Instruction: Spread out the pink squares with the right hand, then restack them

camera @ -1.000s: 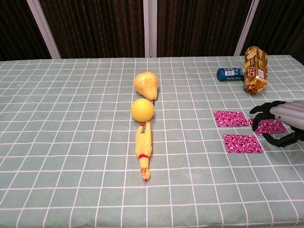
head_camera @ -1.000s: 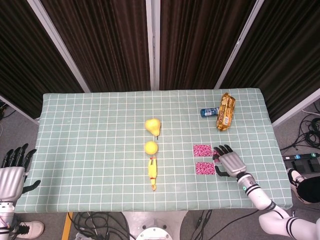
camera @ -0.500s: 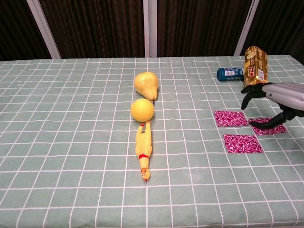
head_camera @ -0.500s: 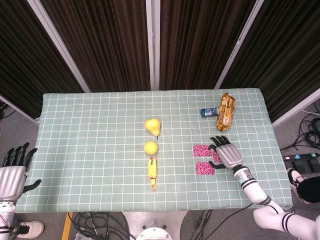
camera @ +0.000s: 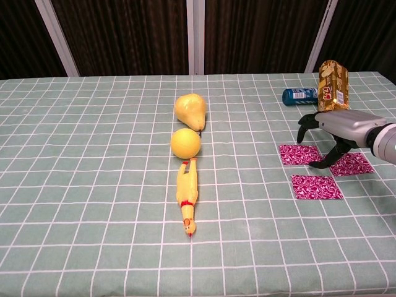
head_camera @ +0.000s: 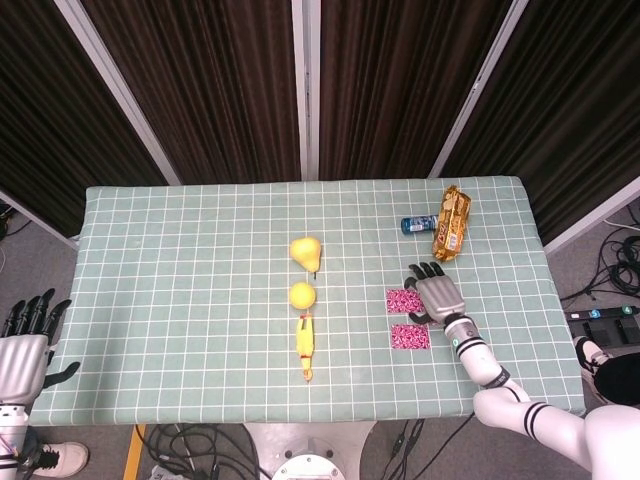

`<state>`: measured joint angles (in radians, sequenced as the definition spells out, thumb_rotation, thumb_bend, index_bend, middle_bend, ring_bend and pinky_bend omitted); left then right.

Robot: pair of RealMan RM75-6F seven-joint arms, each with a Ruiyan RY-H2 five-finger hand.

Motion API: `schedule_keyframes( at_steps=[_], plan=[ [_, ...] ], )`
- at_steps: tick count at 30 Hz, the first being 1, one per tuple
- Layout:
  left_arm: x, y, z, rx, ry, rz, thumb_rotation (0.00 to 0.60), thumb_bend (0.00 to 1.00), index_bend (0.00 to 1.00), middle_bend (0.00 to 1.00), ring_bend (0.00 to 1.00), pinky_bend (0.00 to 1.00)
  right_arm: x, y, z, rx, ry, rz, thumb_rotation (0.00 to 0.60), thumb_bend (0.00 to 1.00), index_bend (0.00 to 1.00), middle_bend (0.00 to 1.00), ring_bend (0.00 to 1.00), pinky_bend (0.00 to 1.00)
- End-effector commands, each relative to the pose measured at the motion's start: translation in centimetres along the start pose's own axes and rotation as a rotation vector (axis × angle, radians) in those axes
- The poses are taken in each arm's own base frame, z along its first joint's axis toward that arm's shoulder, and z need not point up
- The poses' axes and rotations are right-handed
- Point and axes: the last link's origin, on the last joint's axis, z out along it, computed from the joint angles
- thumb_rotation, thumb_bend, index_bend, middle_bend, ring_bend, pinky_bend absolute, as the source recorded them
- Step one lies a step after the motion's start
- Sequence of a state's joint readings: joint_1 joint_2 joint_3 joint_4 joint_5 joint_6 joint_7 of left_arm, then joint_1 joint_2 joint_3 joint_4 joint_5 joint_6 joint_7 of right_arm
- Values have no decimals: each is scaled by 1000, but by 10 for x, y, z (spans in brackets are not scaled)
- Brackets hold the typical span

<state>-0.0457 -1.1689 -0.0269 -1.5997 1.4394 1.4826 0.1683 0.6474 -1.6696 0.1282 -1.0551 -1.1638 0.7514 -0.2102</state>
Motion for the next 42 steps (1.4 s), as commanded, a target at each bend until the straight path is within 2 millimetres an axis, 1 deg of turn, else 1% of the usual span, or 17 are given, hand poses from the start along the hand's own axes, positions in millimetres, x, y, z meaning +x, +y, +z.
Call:
schedule_keyframes(
  at_steps=[1,7,15,27,30,33,34,39,42],
  plan=[
    [0,0,1,-1,-1,0,600,0,180,127,71,80,-1,0,0,-1,2,-5,493,171,297,72,0,0],
    [-1,0,2,-4,-2,1,600,0,180,127,71,80,0,-1,3,-1,10,-16,484,171,295,72,0,0],
    [-2,-1,1,0,-6,0,600,0,180,127,71,80,-4,-3,7,-2,-1,-32,495,170,294,73,0,0],
    [-2,-1,2,-2,-10,-4,600,0,180,127,71,80,-7,-5,6,4,1,-46,487,171,294,72,0,0],
    [-2,-1,2,-1,-12,-5,600,0,180,127,71,80,-7,-6,7,2,6,-51,506,171,313,75,0,0],
    [-2,-2,1,1,-13,-7,600,0,180,127,71,80,-6,-7,8,-2,21,-42,565,170,369,89,0,0],
    [-1,-2,1,1,-12,-8,600,0,180,127,71,80,-5,-8,8,-1,26,-37,572,170,378,92,0,0],
    [-1,-1,1,-3,-8,-8,600,0,180,127,71,80,8,-9,2,16,66,-15,575,172,383,93,0,0],
    [0,-1,1,-7,-4,-8,600,0,180,126,71,80,15,-7,-7,32,88,-19,574,171,382,93,0,0]
  ],
)
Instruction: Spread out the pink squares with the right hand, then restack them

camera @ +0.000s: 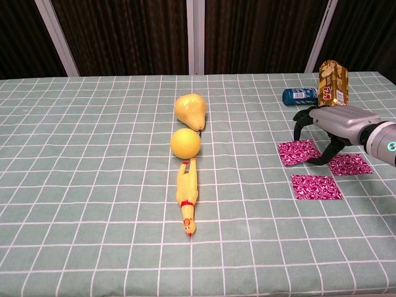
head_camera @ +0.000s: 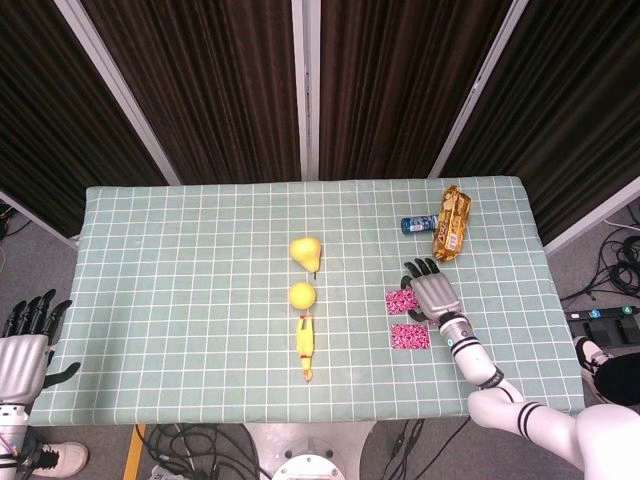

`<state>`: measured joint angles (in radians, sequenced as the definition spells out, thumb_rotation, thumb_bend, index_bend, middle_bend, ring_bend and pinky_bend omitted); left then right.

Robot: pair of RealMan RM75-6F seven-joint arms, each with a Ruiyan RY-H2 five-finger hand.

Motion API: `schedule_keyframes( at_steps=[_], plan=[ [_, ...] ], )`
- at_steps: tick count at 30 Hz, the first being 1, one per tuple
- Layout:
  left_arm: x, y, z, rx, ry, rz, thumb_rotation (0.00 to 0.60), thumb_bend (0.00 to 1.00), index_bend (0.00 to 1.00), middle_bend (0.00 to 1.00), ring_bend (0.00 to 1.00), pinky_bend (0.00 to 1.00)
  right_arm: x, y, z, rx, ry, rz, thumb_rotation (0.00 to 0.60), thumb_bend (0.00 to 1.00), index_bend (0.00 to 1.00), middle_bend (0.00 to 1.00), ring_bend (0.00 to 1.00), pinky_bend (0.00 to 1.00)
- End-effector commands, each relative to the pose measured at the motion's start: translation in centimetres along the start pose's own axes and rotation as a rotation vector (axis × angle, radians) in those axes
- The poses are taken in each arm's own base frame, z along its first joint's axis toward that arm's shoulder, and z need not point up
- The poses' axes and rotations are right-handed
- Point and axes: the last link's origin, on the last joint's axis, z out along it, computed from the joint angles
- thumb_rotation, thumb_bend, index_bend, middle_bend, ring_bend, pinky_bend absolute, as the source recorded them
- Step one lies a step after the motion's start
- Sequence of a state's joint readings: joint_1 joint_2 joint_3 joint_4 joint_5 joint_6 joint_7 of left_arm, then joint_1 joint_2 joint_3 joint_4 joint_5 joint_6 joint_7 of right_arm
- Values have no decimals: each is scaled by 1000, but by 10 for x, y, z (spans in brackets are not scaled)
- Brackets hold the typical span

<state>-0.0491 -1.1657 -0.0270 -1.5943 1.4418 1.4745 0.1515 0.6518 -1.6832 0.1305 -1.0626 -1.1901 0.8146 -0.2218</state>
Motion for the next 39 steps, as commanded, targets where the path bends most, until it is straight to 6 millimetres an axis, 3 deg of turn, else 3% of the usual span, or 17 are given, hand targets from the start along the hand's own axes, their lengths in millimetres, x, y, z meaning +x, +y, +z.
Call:
schedule_keyframes(
  at_steps=[1,7,15,23,39],
  plan=[
    [0,0,0,-3,2,0,600,0,180,126,71,80,10,3,-12,14,29,-1,573,172,379,93,0,0],
    [1,2,2,-12,5,0,600,0,180,127,71,80,15,9,-44,8,12,34,540,172,359,93,0,0],
    [0,2,4,-23,3,-5,600,0,180,127,71,80,-2,6,-77,-25,-66,99,511,172,332,92,0,0],
    [-3,-2,-1,-12,-1,-18,600,0,180,127,71,80,-19,-3,-75,-4,-95,69,512,171,331,93,0,0],
    [-5,-4,-2,-9,-4,-22,600,0,180,127,71,80,-28,-2,-70,6,-109,43,504,172,327,92,0,0]
  ],
)
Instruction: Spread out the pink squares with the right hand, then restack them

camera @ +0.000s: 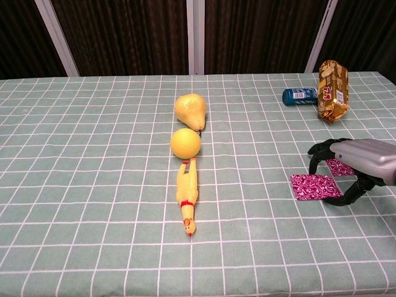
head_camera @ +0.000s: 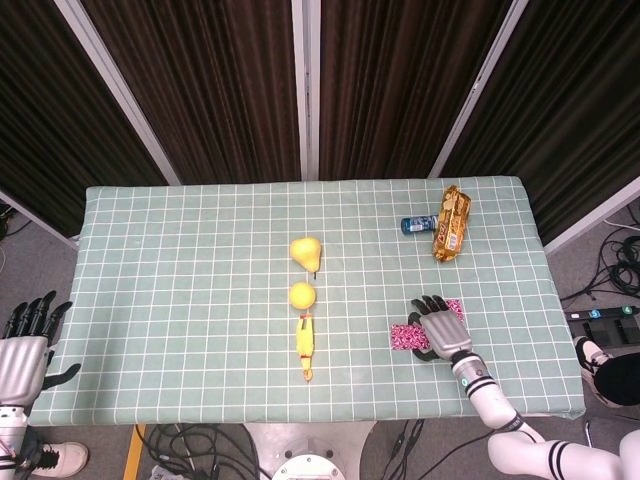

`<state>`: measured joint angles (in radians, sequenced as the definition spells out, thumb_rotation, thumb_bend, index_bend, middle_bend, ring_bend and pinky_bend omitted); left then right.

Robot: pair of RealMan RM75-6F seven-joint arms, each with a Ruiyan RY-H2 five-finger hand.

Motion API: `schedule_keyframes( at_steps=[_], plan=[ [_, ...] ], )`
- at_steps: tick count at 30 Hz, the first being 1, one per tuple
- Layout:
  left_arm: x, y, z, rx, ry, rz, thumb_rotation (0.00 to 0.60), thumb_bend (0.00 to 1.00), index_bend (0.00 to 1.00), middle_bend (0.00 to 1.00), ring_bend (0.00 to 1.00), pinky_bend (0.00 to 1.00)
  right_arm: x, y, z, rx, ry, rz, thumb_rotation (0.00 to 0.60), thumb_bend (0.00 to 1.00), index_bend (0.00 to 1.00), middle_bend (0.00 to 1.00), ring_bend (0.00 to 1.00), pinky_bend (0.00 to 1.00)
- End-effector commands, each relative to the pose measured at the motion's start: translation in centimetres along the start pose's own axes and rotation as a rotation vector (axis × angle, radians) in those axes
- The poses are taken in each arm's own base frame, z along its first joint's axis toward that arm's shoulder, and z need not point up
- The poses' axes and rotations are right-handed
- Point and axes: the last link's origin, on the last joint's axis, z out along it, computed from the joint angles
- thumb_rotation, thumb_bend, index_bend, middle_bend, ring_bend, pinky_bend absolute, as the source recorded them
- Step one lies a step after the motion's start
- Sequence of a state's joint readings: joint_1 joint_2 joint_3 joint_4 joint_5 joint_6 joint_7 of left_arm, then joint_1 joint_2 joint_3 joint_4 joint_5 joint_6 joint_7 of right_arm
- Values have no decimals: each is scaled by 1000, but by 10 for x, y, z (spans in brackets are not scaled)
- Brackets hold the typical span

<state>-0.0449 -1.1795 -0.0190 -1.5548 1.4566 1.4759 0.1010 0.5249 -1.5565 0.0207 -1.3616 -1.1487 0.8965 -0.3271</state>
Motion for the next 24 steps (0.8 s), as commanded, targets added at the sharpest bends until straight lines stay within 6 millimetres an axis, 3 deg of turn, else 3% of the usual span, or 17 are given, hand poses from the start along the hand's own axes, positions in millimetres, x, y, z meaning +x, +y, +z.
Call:
schedule_keyframes(
  at_steps=[1,17,24],
  plan=[
    [0,0,0,-1,0,1,600,0,180,127,71,80,1,1,0,-1,4,1,507,171,326,92,0,0],
    [1,1,0,0,-1,0,600,0,180,127,71,80,5,5,-4,-6,18,4,471,170,281,92,0,0],
    [0,0,-2,3,-2,-2,600,0,180,127,71,80,28,34,6,-90,90,8,467,171,280,92,0,0]
  ],
)
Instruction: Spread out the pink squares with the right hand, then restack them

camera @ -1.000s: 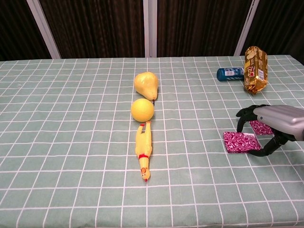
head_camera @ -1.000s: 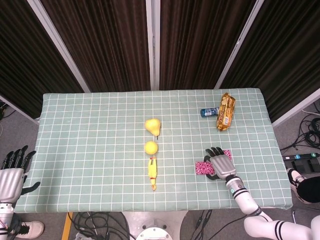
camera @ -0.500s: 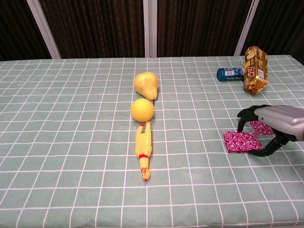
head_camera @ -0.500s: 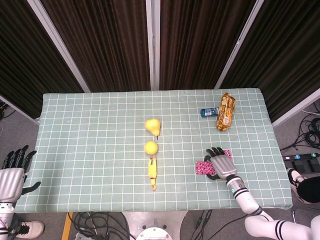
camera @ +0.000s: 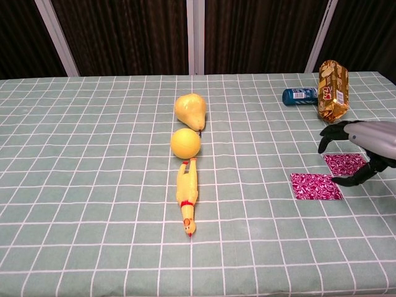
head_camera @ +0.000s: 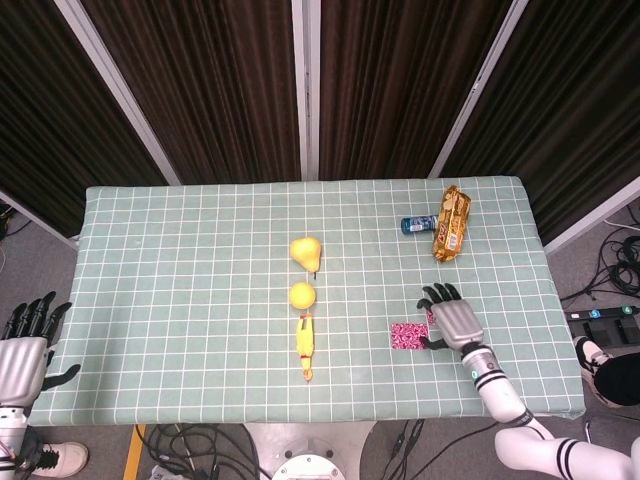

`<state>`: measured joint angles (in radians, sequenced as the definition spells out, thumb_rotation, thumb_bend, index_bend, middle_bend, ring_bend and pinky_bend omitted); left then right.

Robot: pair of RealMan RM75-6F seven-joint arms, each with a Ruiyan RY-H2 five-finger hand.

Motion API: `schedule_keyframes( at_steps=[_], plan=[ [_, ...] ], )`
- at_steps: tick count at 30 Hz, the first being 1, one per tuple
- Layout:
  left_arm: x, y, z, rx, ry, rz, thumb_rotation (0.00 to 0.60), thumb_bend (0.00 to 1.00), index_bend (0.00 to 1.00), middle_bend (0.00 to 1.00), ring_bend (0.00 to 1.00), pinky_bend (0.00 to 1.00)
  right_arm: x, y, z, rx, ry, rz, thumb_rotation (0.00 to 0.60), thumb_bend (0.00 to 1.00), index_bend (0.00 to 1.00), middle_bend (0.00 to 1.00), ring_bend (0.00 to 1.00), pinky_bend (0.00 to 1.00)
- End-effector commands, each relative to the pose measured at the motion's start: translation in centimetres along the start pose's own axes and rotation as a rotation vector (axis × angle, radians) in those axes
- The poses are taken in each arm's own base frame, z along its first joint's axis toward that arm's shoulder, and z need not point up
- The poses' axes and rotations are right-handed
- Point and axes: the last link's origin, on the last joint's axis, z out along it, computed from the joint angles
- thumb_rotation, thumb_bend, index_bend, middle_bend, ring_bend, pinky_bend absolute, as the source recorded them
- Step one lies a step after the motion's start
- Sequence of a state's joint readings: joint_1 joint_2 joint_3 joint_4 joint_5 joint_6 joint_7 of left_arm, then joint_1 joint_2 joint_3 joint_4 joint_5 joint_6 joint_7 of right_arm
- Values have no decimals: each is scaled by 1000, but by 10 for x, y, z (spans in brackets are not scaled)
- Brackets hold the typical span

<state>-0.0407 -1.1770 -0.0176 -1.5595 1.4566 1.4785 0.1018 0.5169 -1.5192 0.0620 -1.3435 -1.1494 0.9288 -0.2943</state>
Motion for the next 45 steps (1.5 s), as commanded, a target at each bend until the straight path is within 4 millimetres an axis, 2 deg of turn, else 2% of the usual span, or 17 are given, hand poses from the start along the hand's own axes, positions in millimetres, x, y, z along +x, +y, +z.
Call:
schedule_keyframes(
  at_steps=[1,12,18,39,41,45],
  plan=[
    [0,1,0,0,-1,0,600,0,180,127,71,80,8,15,7,-40,15,-15,467,171,280,92,0,0],
    [2,2,0,0,-4,7,600,0,180,127,71,80,-9,37,20,-95,-24,-62,466,171,280,91,0,0],
    [2,3,-1,1,-7,8,600,0,180,126,71,80,-16,39,18,-85,-30,-79,470,171,280,92,0,0],
    [2,2,-1,5,-12,6,600,0,180,127,71,80,-17,41,23,-92,-25,-100,469,169,286,91,0,0],
    [2,2,-1,5,-12,5,600,0,180,127,71,80,-17,41,23,-94,-23,-100,484,172,306,92,0,0],
    [1,2,-1,6,-12,4,600,0,180,127,71,80,-17,41,22,-99,-12,-99,558,171,364,94,0,0]
  ],
)
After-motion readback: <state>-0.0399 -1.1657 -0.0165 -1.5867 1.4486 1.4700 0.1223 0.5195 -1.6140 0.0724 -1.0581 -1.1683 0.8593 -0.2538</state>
